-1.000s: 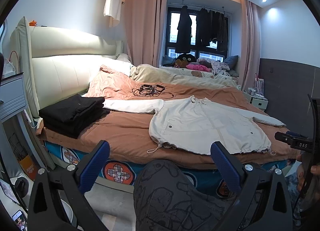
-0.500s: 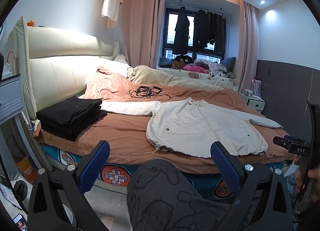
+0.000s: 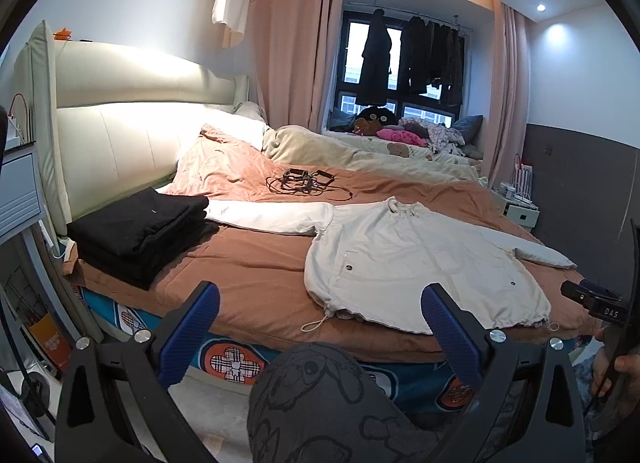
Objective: Fold large clothes
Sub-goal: 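Move both tools toward the cream jacket spread on the bed, then close the left tool on the cuff of the sleeve nearest it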
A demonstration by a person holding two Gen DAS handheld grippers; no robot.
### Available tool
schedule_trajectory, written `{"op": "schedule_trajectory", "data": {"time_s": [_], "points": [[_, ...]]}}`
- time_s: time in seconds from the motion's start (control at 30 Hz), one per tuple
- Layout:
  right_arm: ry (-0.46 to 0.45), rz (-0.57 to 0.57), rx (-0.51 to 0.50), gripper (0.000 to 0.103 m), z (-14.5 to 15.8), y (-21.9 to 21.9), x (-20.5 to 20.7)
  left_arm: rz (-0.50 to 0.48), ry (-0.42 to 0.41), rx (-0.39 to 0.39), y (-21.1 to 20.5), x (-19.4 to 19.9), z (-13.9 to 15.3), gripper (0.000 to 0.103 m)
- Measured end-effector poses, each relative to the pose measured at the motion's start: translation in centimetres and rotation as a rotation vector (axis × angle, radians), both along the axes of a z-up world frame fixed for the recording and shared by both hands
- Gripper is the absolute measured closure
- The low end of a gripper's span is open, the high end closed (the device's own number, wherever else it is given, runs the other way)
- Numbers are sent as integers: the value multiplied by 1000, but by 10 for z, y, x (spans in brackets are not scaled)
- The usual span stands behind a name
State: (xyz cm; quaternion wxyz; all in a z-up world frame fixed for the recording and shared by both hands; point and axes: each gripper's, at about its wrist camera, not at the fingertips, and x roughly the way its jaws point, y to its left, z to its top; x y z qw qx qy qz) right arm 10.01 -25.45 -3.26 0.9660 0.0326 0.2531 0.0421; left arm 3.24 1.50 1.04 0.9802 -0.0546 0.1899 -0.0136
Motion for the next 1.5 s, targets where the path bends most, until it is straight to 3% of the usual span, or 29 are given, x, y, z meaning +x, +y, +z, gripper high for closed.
{"op": "schedule_trajectory", "data": {"time_s": [0.4, 0.87, 1.23, 1.3, 1.5], "points": [[33, 65, 16, 0, -12, 2, 82, 66, 27, -18, 17, 79, -6, 0], [93, 36, -3, 0, -22, -4, 187, 79, 109, -23, 40, 202, -16, 0], [186, 46, 0, 23, -35, 8, 277, 128, 176, -111, 89, 307, -28, 2], [208, 53, 6, 29, -39, 12, 292, 138, 197, -116, 96, 326, -34, 7], [249, 65, 14, 31, -45, 28, 339, 158, 266, -147, 113, 386, -54, 14]]}}
